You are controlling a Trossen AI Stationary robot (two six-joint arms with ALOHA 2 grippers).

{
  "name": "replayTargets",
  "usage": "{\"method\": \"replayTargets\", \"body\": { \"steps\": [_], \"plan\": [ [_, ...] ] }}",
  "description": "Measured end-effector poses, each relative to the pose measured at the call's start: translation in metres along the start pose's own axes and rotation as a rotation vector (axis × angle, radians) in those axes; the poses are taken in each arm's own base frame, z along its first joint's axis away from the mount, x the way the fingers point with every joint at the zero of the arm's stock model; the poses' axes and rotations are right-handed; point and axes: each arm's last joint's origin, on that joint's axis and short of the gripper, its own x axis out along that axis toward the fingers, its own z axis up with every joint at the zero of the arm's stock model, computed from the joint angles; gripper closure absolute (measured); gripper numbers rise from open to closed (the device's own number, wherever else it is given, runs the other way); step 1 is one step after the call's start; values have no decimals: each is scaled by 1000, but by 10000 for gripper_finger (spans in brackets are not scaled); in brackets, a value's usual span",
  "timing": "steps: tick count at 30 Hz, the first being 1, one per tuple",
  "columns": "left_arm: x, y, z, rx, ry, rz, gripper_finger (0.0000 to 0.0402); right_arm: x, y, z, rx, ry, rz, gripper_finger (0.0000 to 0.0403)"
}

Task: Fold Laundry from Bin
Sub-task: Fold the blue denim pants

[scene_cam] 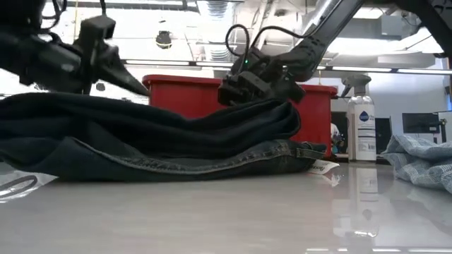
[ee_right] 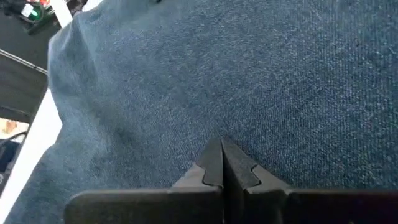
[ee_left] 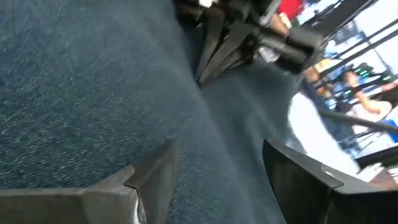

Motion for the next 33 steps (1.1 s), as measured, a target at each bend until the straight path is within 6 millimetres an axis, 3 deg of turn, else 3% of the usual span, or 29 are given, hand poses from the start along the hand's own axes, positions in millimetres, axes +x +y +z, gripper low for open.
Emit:
{"method": "replayTargets", "body": {
  "steps": [7, 11, 16, 20, 23, 26, 28, 33],
  "plan": [
    [21, 29, -21, 12, 94, 141, 173, 7, -13, -12, -1, 62, -42, 387],
    [27, 34, -24, -5, 88, 169, 173, -5, -12, -6, -3, 42, -57, 387],
    [30, 30, -18, -18, 110, 168, 173, -48, 2, 18, -17, -53, -110, 387],
    [39, 18, -12, -3, 91, 158, 173, -98, 35, 46, -126, -198, -135, 387],
    [47, 11, -8, 10, 89, 179, 173, -118, 61, 50, -196, -224, -147, 387],
    [52, 7, -7, 42, 108, 223, 173, -116, 81, 43, -241, -169, -168, 387],
    [54, 4, -6, 48, 110, 241, 173, -104, 89, 32, -262, -103, -172, 387],
    [55, 1, -5, 59, 105, 242, 173, -57, 76, -21, -176, 87, -198, 387]
  ]
}}
